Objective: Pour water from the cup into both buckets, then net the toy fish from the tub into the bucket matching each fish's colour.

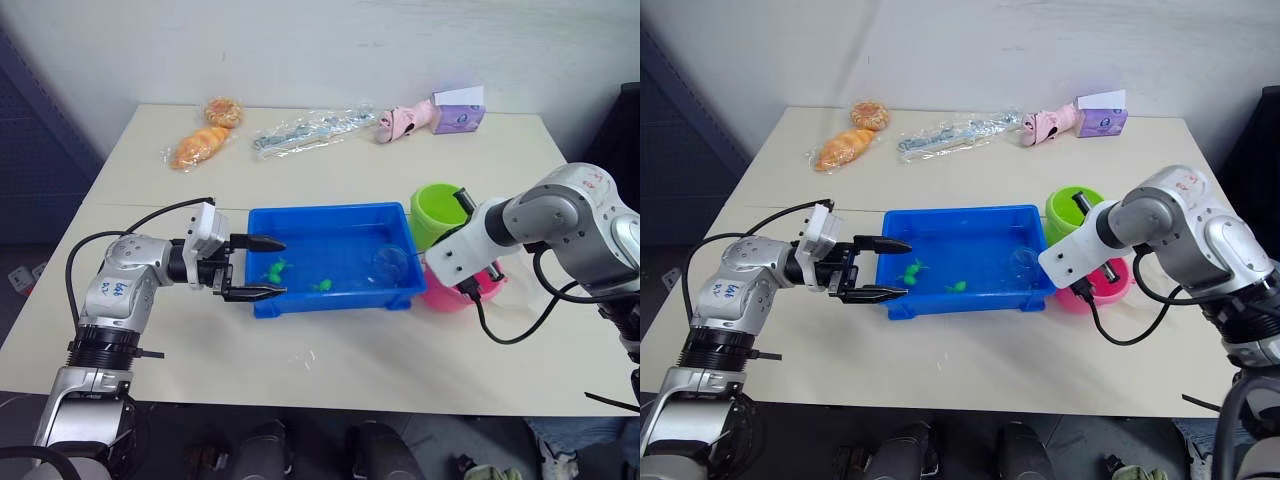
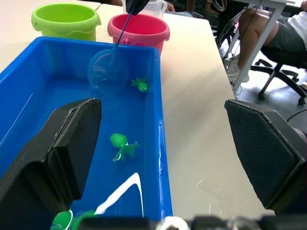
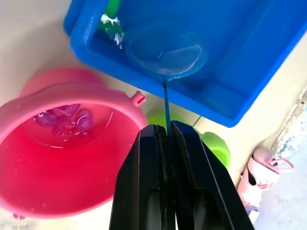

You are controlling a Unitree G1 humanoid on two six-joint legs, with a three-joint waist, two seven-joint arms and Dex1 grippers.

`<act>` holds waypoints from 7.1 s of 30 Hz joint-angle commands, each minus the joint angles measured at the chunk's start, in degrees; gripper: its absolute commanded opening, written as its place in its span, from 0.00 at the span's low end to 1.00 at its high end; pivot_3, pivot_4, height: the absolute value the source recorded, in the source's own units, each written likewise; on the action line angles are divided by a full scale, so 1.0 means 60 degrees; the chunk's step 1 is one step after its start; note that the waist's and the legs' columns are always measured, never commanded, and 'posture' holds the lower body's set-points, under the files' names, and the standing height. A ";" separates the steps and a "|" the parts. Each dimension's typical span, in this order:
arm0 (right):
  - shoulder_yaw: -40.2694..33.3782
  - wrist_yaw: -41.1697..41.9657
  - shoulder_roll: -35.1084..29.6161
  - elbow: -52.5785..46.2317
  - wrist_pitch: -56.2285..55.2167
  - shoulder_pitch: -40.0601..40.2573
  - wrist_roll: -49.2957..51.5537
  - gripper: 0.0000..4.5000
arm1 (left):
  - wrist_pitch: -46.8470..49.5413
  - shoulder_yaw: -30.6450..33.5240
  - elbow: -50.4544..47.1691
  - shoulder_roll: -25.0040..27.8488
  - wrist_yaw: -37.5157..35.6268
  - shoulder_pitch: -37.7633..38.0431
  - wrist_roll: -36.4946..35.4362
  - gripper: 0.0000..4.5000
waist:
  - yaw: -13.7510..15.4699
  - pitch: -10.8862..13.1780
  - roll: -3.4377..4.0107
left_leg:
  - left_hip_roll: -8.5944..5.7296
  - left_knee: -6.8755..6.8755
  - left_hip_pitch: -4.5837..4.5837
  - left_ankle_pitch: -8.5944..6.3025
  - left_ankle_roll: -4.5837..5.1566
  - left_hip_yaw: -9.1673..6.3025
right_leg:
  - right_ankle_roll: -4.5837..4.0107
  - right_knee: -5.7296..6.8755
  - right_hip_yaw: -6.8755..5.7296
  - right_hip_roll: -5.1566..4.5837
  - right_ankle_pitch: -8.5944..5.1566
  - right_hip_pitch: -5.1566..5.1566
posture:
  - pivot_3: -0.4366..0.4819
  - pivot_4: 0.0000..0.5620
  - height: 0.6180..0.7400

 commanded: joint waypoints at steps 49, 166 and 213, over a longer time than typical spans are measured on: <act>-0.0687 -0.0483 0.2140 -0.0189 0.6385 0.0531 0.2871 0.00 | -0.0471 0.0521 -0.0172 0.0921 0.0012 0.0863 0.0243 0.98 | -0.0016 0.0001 0.0002 | 0.0004 0.0109 -0.0126 -0.0022 0.0012 -0.0013 | 0.0000 0.0070 -0.0007 -0.0001 0.0000 -0.0106 | 0.48 0.27 1.00; -0.3118 -1.3180 -0.2193 0.4683 -0.4697 0.3231 -0.3381 0.00 | -0.0211 0.0322 -0.0514 -0.2597 0.2619 -0.0131 -0.0097 0.98 | -0.0020 0.0013 0.0066 | 0.0002 0.0121 -0.0120 0.0006 0.0000 0.0029 | 0.0004 0.0089 0.0020 0.0012 0.0002 -0.0107 | 0.48 0.27 1.00; -0.2666 -1.4666 -0.2017 0.5099 -0.4823 0.2386 -0.3940 0.00 | -0.0882 0.0243 -0.0306 -0.2878 0.2871 0.0009 0.0040 0.98 | -0.0012 0.0020 0.0114 | 0.0008 0.0119 -0.0114 0.0025 -0.0011 0.0045 | 0.0004 0.0130 0.0033 0.0021 0.0002 -0.0129 | 0.48 0.27 1.00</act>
